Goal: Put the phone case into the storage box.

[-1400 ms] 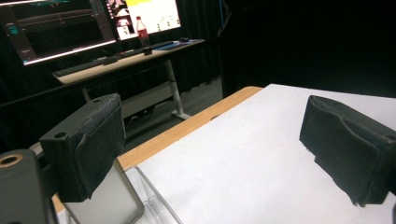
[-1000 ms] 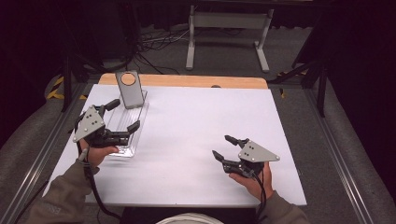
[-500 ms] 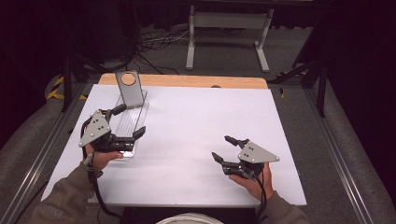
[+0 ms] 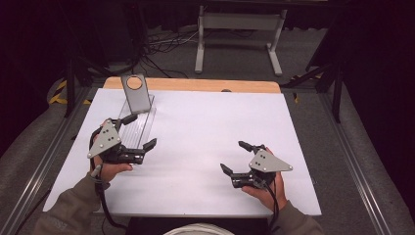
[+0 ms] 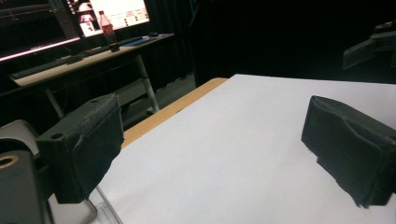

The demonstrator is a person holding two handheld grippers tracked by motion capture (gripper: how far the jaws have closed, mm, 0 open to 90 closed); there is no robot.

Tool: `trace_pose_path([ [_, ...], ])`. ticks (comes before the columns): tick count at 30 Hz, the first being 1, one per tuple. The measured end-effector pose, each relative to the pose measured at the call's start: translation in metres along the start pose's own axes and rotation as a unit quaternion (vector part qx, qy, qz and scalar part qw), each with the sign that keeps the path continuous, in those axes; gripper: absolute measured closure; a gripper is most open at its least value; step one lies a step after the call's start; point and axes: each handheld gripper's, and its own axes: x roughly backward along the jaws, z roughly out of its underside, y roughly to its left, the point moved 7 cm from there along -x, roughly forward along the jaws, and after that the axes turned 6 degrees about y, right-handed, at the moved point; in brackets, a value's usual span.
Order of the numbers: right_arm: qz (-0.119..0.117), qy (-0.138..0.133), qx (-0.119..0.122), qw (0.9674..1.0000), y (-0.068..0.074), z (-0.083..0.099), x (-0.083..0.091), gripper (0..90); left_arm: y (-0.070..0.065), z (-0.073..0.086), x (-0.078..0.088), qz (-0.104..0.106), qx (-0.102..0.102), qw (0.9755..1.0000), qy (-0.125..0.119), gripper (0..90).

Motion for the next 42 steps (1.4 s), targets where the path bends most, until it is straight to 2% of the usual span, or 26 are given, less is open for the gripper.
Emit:
trace_pose_path([
  [4,-0.003,-0.001,0.002,1.0,0.001,-0.001,0.001,9.4,-0.005,0.001,-0.001,0.005,-0.007,1.0,0.001,4.7],
  [14,-0.001,0.008,0.008,0.9999,0.007,0.001,0.0,10.4,-0.018,0.003,-0.001,0.019,-0.013,0.9997,0.005,3.3],
  [20,0.002,0.011,0.01,0.9999,0.008,0.002,0.001,10.6,-0.024,0.007,0.0,0.019,-0.019,0.9996,0.008,3.4],
  [34,0.008,0.012,0.009,0.9999,0.008,0.006,0.008,10.8,-0.033,0.018,-0.002,0.02,-0.018,0.9994,0.021,4.5],
  [35,0.008,0.014,0.011,0.9998,0.009,0.006,0.009,10.7,-0.035,0.021,-0.003,0.026,-0.017,0.9993,0.023,4.5],
  [38,0.009,0.018,0.012,0.9997,0.009,0.01,0.009,10.8,-0.039,0.026,-0.004,0.026,-0.01,0.9991,0.032,4.5],
  [42,0.009,0.023,0.015,0.9996,0.01,0.013,0.01,10.8,-0.044,0.031,-0.004,0.03,-0.011,0.9988,0.037,4.5],
])
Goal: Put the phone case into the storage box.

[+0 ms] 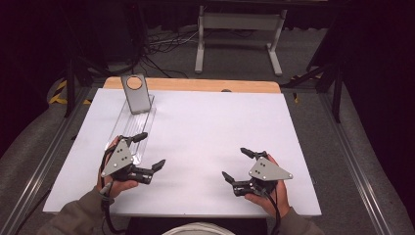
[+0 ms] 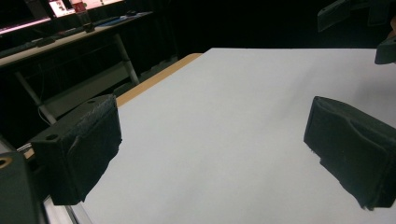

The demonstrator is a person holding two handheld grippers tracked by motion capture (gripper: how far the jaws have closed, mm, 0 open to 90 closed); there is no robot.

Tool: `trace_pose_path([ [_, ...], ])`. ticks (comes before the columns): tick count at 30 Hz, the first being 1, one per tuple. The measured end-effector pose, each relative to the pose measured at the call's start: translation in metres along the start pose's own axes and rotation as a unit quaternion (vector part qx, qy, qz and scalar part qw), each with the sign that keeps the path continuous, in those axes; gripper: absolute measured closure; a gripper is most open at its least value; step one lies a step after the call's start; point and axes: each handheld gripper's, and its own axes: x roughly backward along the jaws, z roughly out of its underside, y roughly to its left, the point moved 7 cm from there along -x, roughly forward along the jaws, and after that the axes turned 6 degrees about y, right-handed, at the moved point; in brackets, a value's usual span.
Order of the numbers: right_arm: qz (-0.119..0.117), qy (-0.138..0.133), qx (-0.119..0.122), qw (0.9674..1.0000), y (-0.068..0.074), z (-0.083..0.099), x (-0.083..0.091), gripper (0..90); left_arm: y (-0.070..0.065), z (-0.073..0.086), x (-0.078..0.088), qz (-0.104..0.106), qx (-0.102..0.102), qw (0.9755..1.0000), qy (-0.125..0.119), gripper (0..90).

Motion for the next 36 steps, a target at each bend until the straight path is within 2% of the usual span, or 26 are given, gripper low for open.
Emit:
trace_pose_path([
  [2,-0.001,0.001,-0.002,1.0,0.0,0.001,0.0,10.8,0.0,0.001,0.001,-0.001,-0.003,1.0,0.0,4.5],
  [3,-0.001,0.001,-0.003,1.0,0.001,0.002,0.0,10.8,-0.002,0.002,0.002,0.001,0.005,1.0,-0.004,4.7],
  [8,0.0,0.002,0.002,1.0,0.002,0.005,0.001,10.8,-0.005,0.01,0.005,0.001,0.008,1.0,0.003,5.3],
  [11,0.001,0.003,-0.002,1.0,0.002,0.007,0.002,10.8,-0.008,0.019,0.007,0.003,0.015,0.9998,0.012,5.3],
  [12,0.002,0.004,-0.001,1.0,0.002,0.007,0.002,10.8,-0.008,0.02,0.008,0.0,0.011,0.9998,0.017,5.1],
  [16,0.002,0.0,0.0,1.0,0.002,0.006,0.002,10.8,-0.009,0.025,0.009,0.0,0.022,0.9995,0.021,4.9],
  [19,-0.001,-0.001,0.0,1.0,0.002,0.007,0.003,10.8,-0.009,0.028,0.009,0.001,0.022,0.9994,0.027,4.9],
  [23,-0.003,-0.001,0.003,1.0,0.004,0.007,0.003,10.8,-0.007,0.03,0.007,-0.001,0.024,0.9992,0.032,4.8],
  [36,-0.003,-0.004,0.006,1.0,0.004,0.006,0.005,11.2,-0.007,0.029,0.007,0.002,0.031,0.9992,0.026,4.8],
])
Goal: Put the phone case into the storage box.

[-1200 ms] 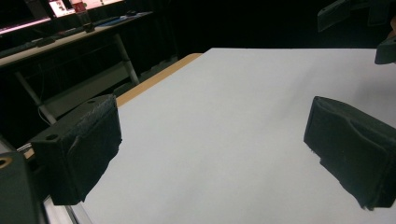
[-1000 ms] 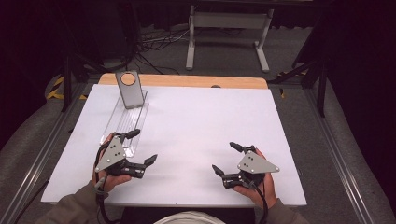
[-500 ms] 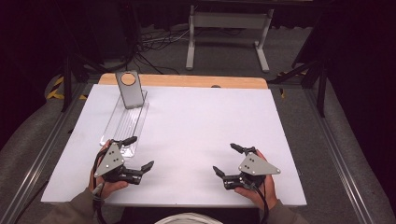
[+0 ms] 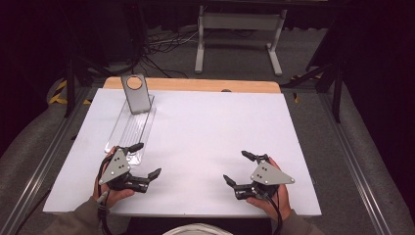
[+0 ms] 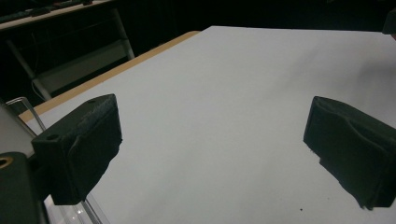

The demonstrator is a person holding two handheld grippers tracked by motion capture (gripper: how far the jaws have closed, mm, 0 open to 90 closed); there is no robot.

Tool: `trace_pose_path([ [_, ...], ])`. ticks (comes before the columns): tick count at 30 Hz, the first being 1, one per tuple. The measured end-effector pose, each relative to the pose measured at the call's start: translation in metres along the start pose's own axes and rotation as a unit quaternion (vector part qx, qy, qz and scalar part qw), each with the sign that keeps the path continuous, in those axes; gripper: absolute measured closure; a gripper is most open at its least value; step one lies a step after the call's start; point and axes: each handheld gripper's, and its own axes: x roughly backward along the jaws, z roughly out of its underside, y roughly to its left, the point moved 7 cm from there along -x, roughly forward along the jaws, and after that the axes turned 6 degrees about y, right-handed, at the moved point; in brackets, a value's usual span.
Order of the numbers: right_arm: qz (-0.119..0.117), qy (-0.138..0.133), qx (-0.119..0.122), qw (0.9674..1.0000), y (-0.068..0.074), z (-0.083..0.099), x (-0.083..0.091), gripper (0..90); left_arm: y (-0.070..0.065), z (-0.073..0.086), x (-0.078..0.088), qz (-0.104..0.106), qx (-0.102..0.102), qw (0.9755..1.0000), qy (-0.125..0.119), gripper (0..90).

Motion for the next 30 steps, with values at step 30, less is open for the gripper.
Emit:
trace_pose_path([
  [30,0.028,0.022,0.009,0.9993,0.001,0.004,-0.006,13.3,-0.011,-0.001,-0.008,0.019,-0.021,0.9996,0.006,4.8],
])
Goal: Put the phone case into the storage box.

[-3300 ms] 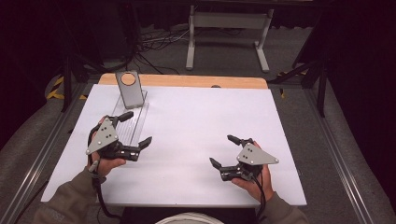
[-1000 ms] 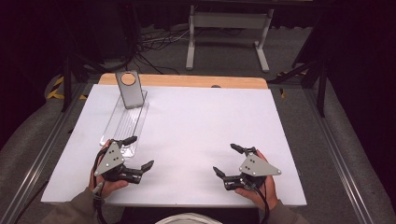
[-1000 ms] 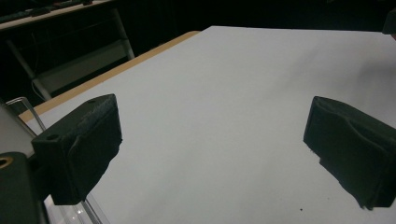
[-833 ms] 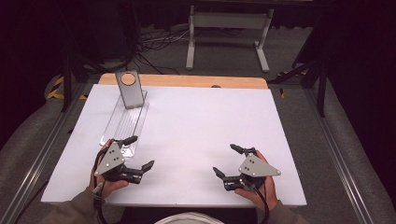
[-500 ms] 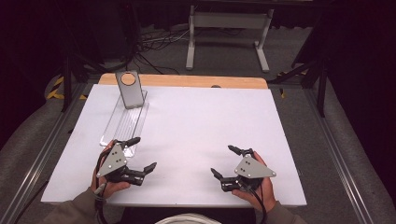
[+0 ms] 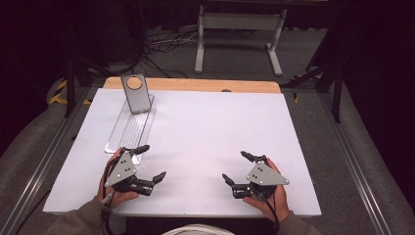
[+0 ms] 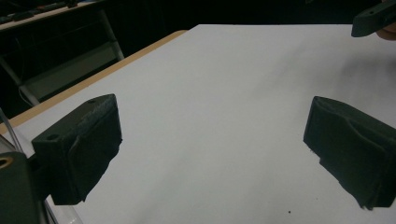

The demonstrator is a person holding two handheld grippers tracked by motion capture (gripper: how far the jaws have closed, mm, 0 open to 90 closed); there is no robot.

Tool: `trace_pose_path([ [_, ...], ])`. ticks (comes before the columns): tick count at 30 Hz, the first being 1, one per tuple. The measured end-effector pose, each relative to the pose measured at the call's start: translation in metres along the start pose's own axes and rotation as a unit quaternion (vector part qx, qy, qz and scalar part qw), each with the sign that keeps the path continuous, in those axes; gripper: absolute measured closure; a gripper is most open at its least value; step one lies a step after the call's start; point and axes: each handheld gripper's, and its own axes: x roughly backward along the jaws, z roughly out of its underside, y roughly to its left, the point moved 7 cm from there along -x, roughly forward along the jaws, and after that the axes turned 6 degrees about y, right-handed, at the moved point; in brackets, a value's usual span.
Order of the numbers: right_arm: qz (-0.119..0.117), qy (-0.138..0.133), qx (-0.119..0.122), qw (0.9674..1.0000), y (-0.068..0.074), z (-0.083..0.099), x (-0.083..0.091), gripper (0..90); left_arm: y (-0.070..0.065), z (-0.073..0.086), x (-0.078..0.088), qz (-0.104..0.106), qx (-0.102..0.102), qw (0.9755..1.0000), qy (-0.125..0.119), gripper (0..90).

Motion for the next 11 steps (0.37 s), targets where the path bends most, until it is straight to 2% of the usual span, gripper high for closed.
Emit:
trace_pose_path([
  [4,0.017,0.002,-0.014,0.9998,-0.006,0.002,0.002,14.2,0.002,-0.002,-0.001,-0.003,-0.006,1.0,-0.001,4.9],
  [9,0.019,0.002,-0.022,0.9996,-0.012,0.005,0.002,14.2,0.003,-0.003,-0.002,-0.006,-0.001,1.0,-0.001,5.0],
  [11,0.021,0.003,-0.026,0.9994,-0.013,0.005,0.002,14.5,0.005,-0.005,-0.002,-0.01,-0.007,0.9999,-0.001,5.0],
])
